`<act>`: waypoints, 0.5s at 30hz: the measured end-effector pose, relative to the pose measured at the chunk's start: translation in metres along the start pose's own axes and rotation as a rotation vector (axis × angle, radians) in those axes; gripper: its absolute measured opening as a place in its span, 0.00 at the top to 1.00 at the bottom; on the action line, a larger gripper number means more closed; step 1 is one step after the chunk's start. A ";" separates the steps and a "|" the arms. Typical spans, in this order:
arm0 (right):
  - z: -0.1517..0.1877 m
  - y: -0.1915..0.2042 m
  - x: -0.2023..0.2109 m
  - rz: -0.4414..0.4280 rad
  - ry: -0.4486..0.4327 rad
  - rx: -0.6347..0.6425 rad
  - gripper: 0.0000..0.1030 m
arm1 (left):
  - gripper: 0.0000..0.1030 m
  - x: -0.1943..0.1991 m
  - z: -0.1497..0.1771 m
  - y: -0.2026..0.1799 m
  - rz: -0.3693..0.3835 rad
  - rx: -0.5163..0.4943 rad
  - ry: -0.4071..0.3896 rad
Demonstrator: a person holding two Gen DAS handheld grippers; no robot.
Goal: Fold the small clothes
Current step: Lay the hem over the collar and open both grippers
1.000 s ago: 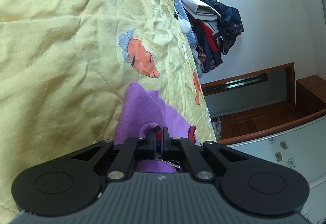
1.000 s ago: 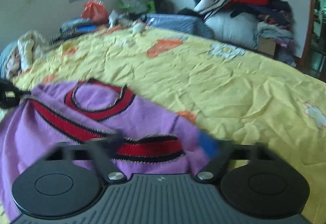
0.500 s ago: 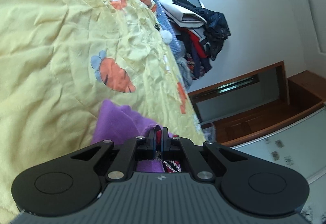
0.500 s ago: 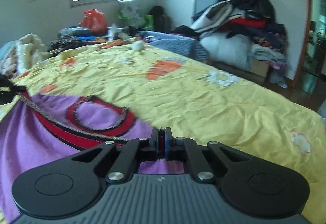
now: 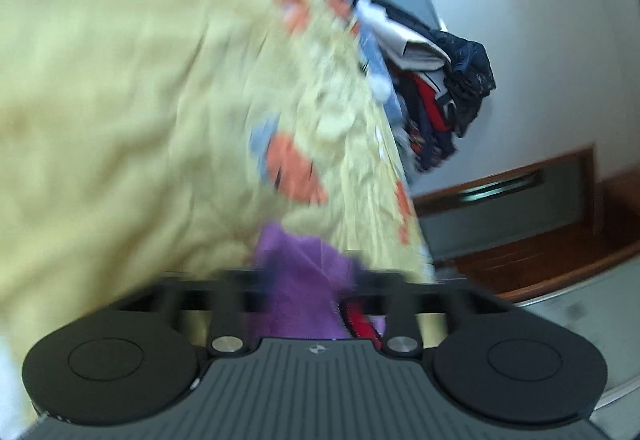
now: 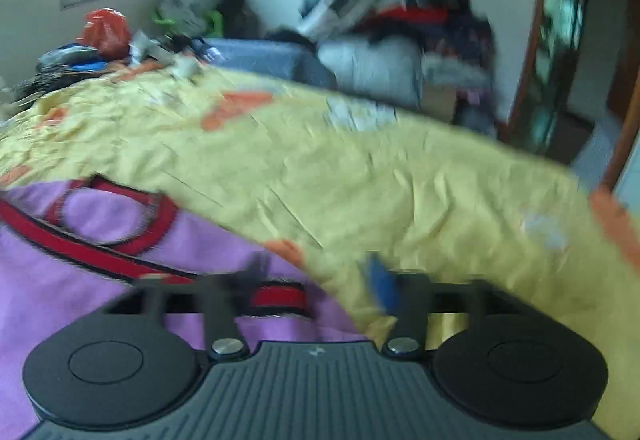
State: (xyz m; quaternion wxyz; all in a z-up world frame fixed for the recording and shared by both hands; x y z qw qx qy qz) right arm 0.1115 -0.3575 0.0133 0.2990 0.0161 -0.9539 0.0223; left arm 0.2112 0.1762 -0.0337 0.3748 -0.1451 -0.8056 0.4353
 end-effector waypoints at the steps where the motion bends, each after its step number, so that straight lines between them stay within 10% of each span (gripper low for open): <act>1: -0.003 0.007 0.011 0.001 -0.026 0.009 0.16 | 0.25 0.013 0.003 -0.012 -0.022 -0.073 -0.033; 9: 0.023 0.088 0.008 -0.066 0.101 -0.086 0.12 | 0.25 -0.004 0.093 -0.091 -0.141 -0.566 0.022; 15: 0.052 0.154 0.006 -0.143 0.109 -0.090 0.02 | 0.30 -0.044 0.082 -0.063 -0.324 -0.613 -0.053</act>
Point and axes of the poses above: each gripper's, at about its wrist camera, not at the fingertips, and x roughly against the way its jaws point, y to its left, z to its underside, the point moved 8 cm from there along -x, roughly the way its jaws point, and after that the axes turned 1 degree about -z, right-handed, at the moved point
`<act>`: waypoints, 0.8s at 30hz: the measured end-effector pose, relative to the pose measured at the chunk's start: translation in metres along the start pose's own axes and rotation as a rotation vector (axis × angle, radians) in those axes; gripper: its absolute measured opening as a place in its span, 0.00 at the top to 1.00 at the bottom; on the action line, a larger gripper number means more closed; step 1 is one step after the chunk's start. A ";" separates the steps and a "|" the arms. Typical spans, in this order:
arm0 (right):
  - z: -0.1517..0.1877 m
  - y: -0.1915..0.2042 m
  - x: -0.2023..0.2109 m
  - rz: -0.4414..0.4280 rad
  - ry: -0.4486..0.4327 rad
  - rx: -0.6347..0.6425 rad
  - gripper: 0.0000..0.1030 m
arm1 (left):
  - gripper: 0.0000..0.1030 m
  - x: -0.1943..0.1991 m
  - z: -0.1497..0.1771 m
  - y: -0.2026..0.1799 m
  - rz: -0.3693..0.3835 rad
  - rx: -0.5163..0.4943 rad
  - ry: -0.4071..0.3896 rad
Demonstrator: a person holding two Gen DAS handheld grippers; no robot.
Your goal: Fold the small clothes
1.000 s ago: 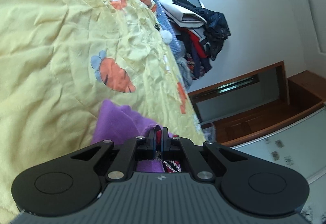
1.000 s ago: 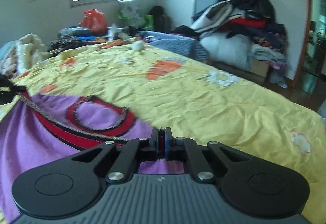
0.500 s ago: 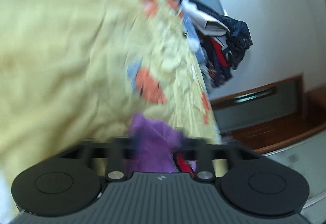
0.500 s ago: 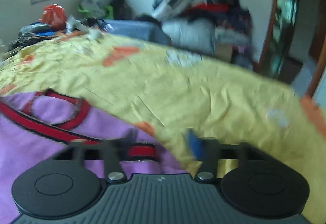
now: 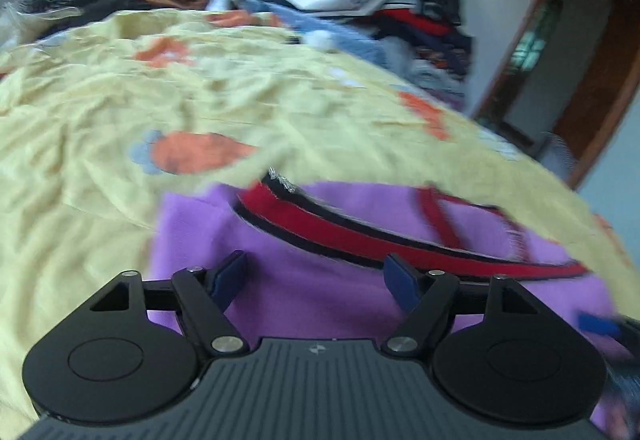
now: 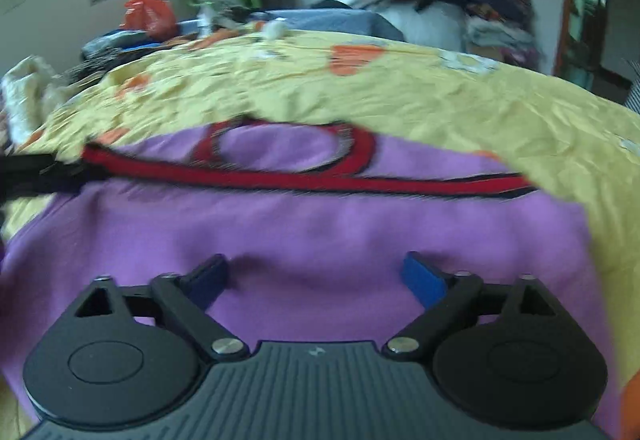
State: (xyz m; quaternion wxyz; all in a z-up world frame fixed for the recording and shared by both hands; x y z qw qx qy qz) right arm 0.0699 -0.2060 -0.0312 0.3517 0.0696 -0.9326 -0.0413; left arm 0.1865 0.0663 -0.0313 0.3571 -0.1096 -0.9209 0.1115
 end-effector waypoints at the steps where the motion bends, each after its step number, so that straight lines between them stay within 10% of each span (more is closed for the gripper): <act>1: 0.006 0.012 0.000 -0.015 0.004 0.041 0.01 | 0.30 -0.001 -0.006 0.011 0.020 0.050 -0.010; 7: 0.016 0.020 0.008 0.055 0.004 0.148 0.00 | 0.72 0.009 -0.017 0.063 0.056 0.272 0.062; 11: 0.014 0.032 0.037 0.046 -0.034 0.120 0.00 | 0.25 0.065 -0.010 0.055 0.040 0.191 -0.010; 16: 0.039 0.115 0.063 -0.184 -0.075 0.169 0.00 | 0.25 0.116 0.029 0.032 0.176 0.124 0.034; 24: 0.072 0.187 0.026 -0.103 0.034 0.240 0.00 | 0.31 0.110 0.085 0.016 0.118 -0.048 0.172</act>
Point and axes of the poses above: each gripper's, at about its wrist camera, not at the fingertips, and x roughly against the way its jaws point, y to its left, z to its underside, the point moved 8 cm from there along -x, roughly the way its jaws point, and after that the axes turned 1 degree about -z, right-handed, at the moved point
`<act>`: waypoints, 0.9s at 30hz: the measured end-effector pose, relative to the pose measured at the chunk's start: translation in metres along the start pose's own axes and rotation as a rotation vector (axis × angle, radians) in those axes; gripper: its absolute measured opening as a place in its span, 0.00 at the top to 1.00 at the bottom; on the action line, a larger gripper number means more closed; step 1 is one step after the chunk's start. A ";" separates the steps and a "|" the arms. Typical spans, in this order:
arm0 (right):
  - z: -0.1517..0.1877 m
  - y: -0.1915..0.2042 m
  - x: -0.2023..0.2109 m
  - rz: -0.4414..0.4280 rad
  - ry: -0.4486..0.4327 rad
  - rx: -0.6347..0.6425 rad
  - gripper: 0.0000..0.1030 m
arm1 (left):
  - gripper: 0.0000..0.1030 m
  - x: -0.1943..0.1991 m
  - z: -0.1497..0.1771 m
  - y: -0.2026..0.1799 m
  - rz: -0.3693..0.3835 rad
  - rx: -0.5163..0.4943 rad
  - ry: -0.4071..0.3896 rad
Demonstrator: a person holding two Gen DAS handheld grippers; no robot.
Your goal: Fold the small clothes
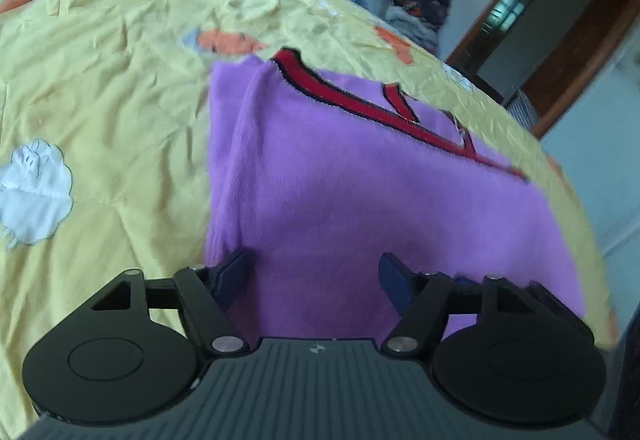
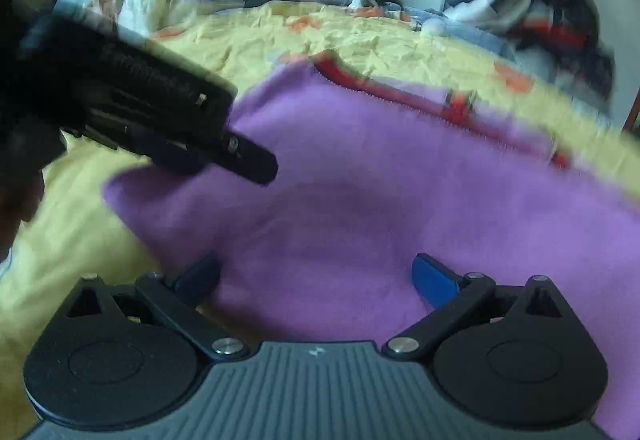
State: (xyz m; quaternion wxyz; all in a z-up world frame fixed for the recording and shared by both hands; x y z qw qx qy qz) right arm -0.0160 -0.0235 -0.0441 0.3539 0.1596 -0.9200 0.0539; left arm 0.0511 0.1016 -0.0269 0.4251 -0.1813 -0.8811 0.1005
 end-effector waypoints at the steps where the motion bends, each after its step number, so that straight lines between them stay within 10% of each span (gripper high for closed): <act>1: 0.003 0.000 0.004 0.000 0.007 0.008 0.00 | 0.32 0.006 0.008 0.000 -0.030 -0.030 -0.007; 9: 0.014 -0.031 0.045 -0.078 0.023 0.039 0.00 | 0.32 0.040 0.035 -0.010 -0.128 -0.095 -0.027; 12: 0.001 -0.091 0.055 0.079 -0.027 0.025 0.00 | 0.22 0.040 -0.004 -0.027 -0.057 -0.133 -0.103; 15: -0.016 -0.155 0.049 0.244 -0.084 0.013 0.00 | 0.20 0.014 -0.053 -0.043 -0.040 -0.170 -0.159; 20: -0.035 -0.231 0.017 0.151 -0.072 -0.261 0.00 | 0.21 -0.061 -0.104 -0.044 -0.161 -0.160 -0.154; 27: -0.041 -0.248 -0.034 0.258 -0.006 -0.118 0.00 | 0.12 -0.109 -0.095 -0.020 -0.308 -0.159 -0.168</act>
Point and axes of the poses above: each gripper's, at about its wrist camera, not at the fingertips, and x roughly against the way its jaws point, y to its left, z to its underside, the point moved 8 cm from there along -x, roughly the way its jaws point, and after that the axes turned 1 degree about -z, right-handed, at the moved point
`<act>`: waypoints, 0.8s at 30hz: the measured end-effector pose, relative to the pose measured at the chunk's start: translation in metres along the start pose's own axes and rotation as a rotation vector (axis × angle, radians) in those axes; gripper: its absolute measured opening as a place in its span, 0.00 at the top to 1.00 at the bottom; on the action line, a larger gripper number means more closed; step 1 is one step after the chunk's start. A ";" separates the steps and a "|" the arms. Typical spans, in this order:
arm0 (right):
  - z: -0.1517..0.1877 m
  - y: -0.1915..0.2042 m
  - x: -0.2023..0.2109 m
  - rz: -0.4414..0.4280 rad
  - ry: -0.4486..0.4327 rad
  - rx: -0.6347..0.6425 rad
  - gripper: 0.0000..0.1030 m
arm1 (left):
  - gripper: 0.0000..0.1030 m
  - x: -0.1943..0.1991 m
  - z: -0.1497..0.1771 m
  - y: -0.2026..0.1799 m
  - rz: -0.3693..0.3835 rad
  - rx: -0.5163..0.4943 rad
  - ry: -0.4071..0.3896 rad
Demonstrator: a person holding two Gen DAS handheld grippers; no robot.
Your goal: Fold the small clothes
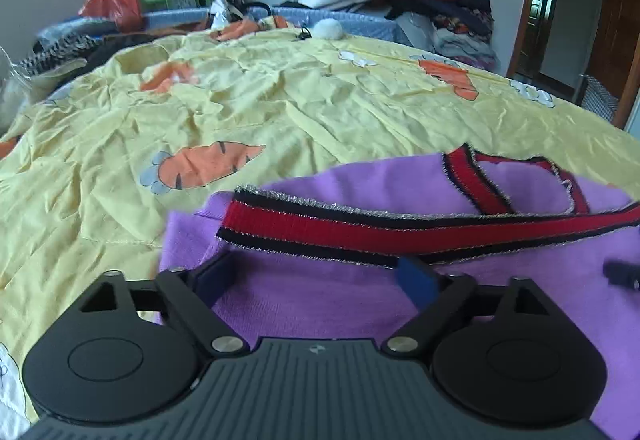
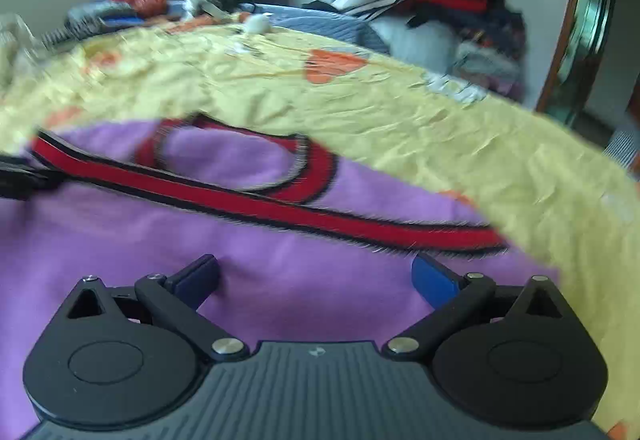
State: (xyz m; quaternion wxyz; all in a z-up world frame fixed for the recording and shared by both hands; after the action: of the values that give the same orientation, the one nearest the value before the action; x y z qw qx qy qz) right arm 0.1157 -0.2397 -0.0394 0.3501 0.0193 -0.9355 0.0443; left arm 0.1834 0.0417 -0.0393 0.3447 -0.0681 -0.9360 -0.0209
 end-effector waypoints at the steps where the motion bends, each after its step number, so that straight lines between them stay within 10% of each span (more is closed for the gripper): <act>1: 0.001 -0.007 -0.003 -0.027 0.007 -0.045 0.00 | 0.11 0.001 0.001 0.000 -0.004 0.003 -0.006; 11: -0.011 -0.057 -0.031 0.059 0.034 -0.179 0.00 | 0.09 -0.002 0.001 -0.001 -0.006 0.010 -0.011; 24: 0.017 0.022 0.017 0.043 -0.004 -0.046 0.00 | 0.07 0.001 0.002 -0.001 0.016 0.009 -0.012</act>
State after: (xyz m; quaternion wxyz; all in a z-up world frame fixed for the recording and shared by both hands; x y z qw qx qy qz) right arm 0.0901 -0.2200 -0.0420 0.3475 -0.0085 -0.9372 0.0303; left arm 0.1818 0.0414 -0.0403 0.3394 -0.0742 -0.9376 -0.0134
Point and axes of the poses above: each gripper's, at about its wrist camera, not at the fingertips, and x roughly against the way its jaws point, y to its left, z to its underside, the point moved 8 cm from there along -x, roughly the way its jaws point, and after that the axes turned 1 degree about -z, right-handed, at the moved point
